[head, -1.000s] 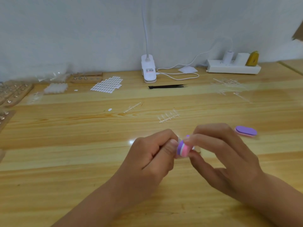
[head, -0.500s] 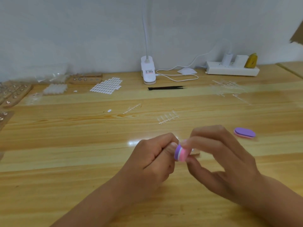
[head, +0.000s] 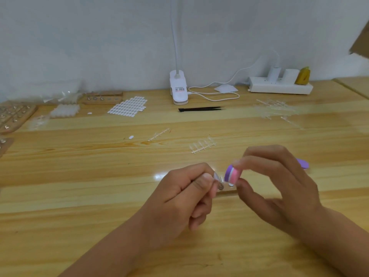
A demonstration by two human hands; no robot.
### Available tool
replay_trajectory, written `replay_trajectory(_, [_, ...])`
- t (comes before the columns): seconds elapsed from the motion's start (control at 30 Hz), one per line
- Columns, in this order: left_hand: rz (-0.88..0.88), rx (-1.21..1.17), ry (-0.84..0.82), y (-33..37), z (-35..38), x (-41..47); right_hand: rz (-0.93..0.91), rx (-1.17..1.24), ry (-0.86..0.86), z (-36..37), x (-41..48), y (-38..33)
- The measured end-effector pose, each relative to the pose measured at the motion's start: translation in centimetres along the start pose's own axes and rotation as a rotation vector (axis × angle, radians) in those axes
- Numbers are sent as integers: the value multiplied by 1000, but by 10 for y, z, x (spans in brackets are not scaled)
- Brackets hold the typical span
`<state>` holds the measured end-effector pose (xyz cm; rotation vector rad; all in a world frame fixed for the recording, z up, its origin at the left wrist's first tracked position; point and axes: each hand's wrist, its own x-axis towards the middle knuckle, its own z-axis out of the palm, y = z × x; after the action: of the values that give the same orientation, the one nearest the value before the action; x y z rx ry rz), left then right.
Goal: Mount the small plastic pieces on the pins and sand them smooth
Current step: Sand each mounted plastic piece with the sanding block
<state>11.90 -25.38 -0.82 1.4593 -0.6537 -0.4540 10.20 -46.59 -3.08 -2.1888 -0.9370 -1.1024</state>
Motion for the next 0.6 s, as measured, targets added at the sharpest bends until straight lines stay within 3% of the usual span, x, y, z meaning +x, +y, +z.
replay_trajectory(0.1, [-11, 22, -18, 0, 3, -1, -67, 11, -13, 3, -2, -9])
replay_trajectory(0.6, [-36, 12, 27, 0, 1, 1, 11, 23, 24, 4, 1, -9])
